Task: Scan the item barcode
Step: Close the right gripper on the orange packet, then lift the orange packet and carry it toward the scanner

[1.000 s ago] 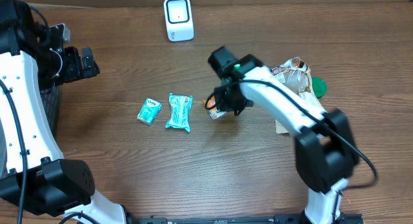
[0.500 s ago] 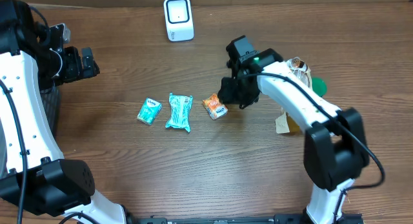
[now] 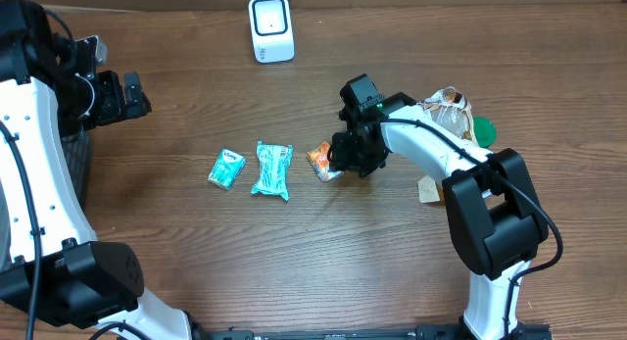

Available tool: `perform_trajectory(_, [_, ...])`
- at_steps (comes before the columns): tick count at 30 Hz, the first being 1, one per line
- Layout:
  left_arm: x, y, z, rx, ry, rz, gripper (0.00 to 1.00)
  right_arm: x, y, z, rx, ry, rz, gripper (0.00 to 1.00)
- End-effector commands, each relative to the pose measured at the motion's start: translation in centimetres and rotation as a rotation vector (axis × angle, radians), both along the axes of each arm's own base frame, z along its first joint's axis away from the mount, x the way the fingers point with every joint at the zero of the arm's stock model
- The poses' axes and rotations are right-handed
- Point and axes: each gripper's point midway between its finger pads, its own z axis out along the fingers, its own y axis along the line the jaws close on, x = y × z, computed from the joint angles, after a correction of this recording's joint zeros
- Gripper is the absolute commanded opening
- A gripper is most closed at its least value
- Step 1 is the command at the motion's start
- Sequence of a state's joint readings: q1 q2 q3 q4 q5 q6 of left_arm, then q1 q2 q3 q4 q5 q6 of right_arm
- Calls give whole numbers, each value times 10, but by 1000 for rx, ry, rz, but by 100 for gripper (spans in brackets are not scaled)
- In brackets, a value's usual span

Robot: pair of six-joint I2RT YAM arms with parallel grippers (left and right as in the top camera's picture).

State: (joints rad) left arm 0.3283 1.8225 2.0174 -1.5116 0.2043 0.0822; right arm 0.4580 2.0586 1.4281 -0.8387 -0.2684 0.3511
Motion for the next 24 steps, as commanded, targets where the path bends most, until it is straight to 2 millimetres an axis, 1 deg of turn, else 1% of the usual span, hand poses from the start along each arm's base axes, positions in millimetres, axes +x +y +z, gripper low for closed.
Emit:
perform_trajectory(1, [0,2,3,10,-11,-10,100,-8,0,-15,10,26,10,36])
perform_trajectory(3, [0,2,3,10,-11,-10,100,-9,0,-19,12,23,11,32])
perform_trajectory(5, [0,2,3,10,-11,-10,100,-11,-1,-22,12,25,11,26])
perform_trajectory(7, [0,2,3,10,-11,-10,100,-13,-2,-24,10,28,11,16])
perform_trajectory(8, [0,2,3,10,-11,-10,100,-13,-2,-24,9,29,10,9])
perform_trajectory(9, [0,2,3,10,-11,-10,100,-13,-2,-24,10,30,11,5])
perform_trajectory(11, [0,2,3,10,-11,-10,100,-13,0,-23,19,31,12,4])
perform_trajectory(14, [0,2,3,10,-11,-10,100,-11,8,-11,87,43,17,4])
perform_trajectory(15, [0,2,3,10,-11,-10,100,-10,11,-4,117,44,23,4])
perform_trajectory(18, [0,2,3,10,-11,-10,100,-4,16,27,209,31,39,4])
perform_trajectory(21, [0,2,3,10,-11,-10,100,0,17,70,310,4,45,4])
perform_trajectory(22, [0,2,3,10,-11,-10,100,0,17,87,355,-9,50,4])
perform_trajectory(24, [0,2,3,10,-11,-10,100,0,15,114,428,-28,45,4])
